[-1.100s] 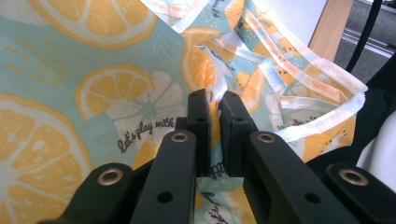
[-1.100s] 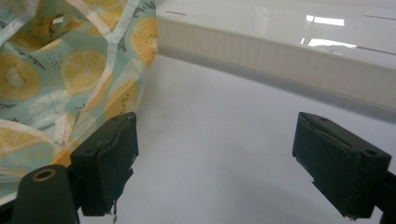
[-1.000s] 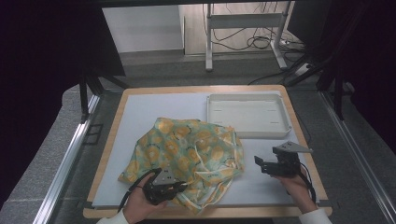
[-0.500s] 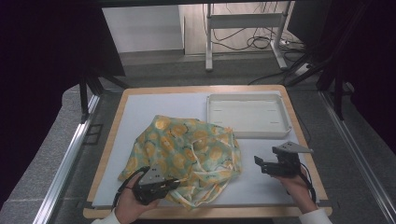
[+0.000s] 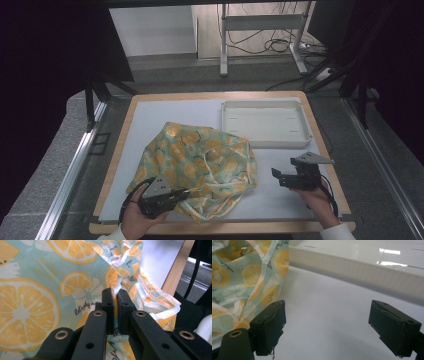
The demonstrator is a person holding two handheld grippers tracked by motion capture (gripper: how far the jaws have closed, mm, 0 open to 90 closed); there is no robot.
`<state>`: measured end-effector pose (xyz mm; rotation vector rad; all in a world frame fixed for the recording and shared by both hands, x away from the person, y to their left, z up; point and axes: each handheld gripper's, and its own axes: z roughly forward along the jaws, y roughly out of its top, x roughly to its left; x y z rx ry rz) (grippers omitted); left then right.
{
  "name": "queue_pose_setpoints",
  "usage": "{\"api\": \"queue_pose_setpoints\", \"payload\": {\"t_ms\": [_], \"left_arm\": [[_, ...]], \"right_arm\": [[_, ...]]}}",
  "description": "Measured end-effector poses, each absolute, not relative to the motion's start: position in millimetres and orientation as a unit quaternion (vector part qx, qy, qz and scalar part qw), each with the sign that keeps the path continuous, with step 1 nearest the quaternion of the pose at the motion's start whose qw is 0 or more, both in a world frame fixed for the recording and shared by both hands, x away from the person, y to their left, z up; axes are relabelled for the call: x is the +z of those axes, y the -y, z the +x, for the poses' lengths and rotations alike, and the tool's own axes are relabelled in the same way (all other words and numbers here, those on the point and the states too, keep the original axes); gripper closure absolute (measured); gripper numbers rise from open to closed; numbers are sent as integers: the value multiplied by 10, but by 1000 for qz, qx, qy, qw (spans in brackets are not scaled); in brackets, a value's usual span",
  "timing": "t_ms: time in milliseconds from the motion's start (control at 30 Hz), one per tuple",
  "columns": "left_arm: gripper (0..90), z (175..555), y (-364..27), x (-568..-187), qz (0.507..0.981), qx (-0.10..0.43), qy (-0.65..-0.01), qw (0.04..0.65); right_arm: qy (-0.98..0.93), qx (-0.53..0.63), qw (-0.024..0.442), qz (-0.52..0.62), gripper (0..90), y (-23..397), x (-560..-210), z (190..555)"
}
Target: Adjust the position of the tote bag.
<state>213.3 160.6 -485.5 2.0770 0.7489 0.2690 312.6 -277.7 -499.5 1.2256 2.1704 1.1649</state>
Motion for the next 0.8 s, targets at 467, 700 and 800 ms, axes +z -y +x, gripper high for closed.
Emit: {"api": "queue_pose_setpoints", "payload": {"t_ms": [467, 700, 800], "left_arm": [[866, 2037, -1839, -4794, 821, 122, -317, 458], [866, 1970, -1954, -4785, 812, 128, -329, 464], [866, 1944, -2000, -4787, 810, 129, -334, 465]], "right_arm": [[-779, 421, 194, 423, 145, 2743, -4975, 3141], [-777, 429, 201, 414, 162, 2716, -4912, 3166], [-778, 433, 203, 408, 166, 2677, -4865, 3202]]}}
